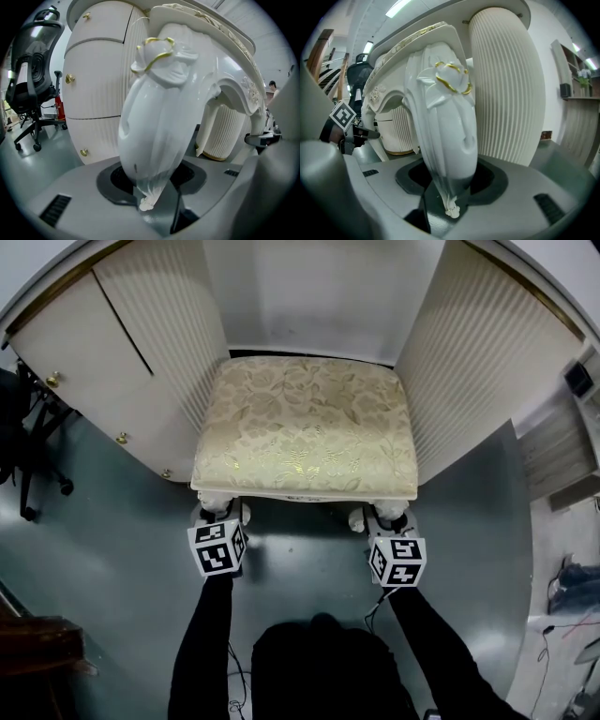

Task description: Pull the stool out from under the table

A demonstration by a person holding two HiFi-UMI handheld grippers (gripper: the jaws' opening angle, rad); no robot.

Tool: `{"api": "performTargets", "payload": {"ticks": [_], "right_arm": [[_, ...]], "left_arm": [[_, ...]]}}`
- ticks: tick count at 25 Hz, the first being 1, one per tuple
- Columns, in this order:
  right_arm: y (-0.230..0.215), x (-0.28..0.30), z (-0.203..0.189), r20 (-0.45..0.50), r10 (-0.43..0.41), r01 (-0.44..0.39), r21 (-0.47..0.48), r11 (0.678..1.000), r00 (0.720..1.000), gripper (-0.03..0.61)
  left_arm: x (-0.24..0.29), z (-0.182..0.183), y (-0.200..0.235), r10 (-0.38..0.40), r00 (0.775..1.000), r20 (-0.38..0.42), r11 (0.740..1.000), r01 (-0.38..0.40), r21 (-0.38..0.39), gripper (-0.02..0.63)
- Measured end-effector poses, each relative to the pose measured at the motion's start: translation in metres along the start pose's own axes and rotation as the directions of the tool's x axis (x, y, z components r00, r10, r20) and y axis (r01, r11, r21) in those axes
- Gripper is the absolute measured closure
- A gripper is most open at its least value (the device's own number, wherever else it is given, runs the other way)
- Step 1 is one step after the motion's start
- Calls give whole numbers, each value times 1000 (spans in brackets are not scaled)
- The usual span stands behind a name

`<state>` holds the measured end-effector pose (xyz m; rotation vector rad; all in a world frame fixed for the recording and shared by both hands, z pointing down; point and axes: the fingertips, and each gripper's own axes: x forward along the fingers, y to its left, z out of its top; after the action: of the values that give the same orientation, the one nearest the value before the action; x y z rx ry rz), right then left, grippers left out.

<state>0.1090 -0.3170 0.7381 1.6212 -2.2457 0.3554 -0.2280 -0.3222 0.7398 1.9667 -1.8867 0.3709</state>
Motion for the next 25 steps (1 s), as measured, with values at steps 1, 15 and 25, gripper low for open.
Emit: {"api": "performTargets", "payload": {"ticks": [1, 15, 25], "right_arm": [[0, 0, 0, -2, -2, 2, 1, 1000, 1000, 380], [1, -5, 0, -37, -2, 3, 3, 1000, 999, 380], [2, -8, -1, -57, 3, -2, 8, 1000, 998, 380]], "left_arm": [[0, 0, 0, -1, 1000, -3, 1000, 1, -1, 411], [-5, -1, -1, 8, 1000, -30, 1000, -8, -6, 411], [-7, -2, 0, 10, 999, -46, 1000, -11, -12, 411]]}}
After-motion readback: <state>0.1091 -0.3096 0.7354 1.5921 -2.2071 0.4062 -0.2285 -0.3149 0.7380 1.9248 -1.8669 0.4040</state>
